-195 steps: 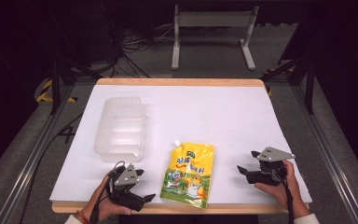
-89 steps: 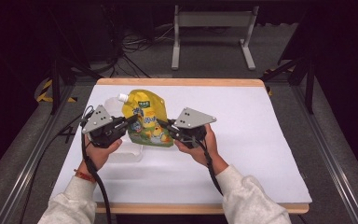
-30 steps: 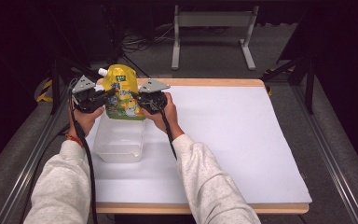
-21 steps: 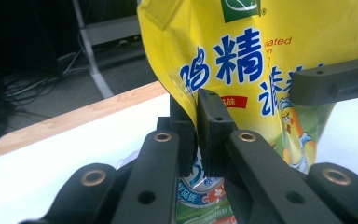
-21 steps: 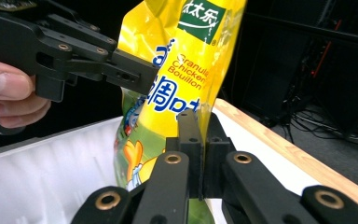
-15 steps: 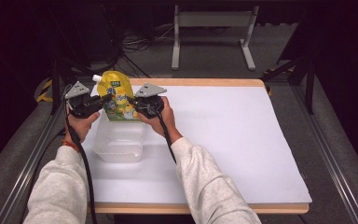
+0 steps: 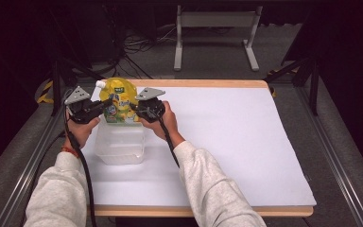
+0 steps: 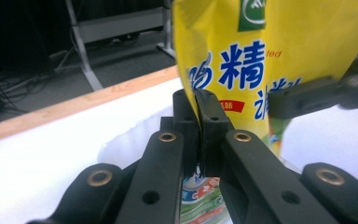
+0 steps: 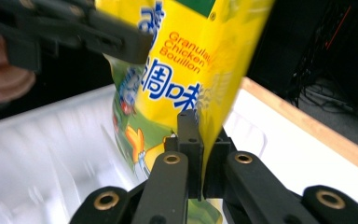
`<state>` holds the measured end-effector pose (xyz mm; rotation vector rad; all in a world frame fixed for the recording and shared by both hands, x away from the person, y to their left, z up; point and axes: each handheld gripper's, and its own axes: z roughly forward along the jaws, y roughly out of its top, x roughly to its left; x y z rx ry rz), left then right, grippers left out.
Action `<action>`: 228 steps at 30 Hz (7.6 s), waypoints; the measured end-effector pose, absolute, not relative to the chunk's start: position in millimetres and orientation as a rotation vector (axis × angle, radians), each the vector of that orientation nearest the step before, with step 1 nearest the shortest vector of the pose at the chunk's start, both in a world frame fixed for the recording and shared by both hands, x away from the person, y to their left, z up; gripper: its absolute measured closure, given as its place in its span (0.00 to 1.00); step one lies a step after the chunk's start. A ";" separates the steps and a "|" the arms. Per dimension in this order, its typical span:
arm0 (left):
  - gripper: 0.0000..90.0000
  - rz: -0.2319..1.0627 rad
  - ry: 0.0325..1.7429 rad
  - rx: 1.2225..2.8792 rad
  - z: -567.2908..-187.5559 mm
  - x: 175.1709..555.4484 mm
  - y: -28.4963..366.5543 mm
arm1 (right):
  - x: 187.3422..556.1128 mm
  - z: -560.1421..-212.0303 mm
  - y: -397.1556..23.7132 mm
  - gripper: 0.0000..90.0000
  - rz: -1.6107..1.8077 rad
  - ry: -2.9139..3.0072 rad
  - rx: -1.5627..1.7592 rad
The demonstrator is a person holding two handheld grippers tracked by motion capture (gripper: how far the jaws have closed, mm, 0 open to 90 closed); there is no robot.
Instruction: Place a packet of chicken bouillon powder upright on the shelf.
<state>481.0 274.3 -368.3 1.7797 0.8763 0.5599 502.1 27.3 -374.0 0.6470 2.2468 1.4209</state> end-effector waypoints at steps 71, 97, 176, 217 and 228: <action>0.36 0.678 0.964 1.825 -366.1 397.1 248.4 | 473.2 -368.8 -41.6 0.86 1.283 2.216 0.685; 0.22 0.686 0.826 1.832 -364.5 347.6 211.2 | 437.3 -365.0 -88.5 0.78 1.125 2.278 0.595; 0.12 0.487 0.478 2.225 -417.1 313.7 117.8 | 348.9 -395.7 -246.5 0.31 0.890 2.301 0.665; 0.11 0.461 0.498 2.251 -429.5 314.3 126.0 | 291.1 -432.0 -343.3 0.19 0.882 2.174 0.938; 0.11 0.440 0.474 2.257 -433.9 316.9 125.0 | 278.9 -434.1 -357.1 0.17 0.910 2.126 1.003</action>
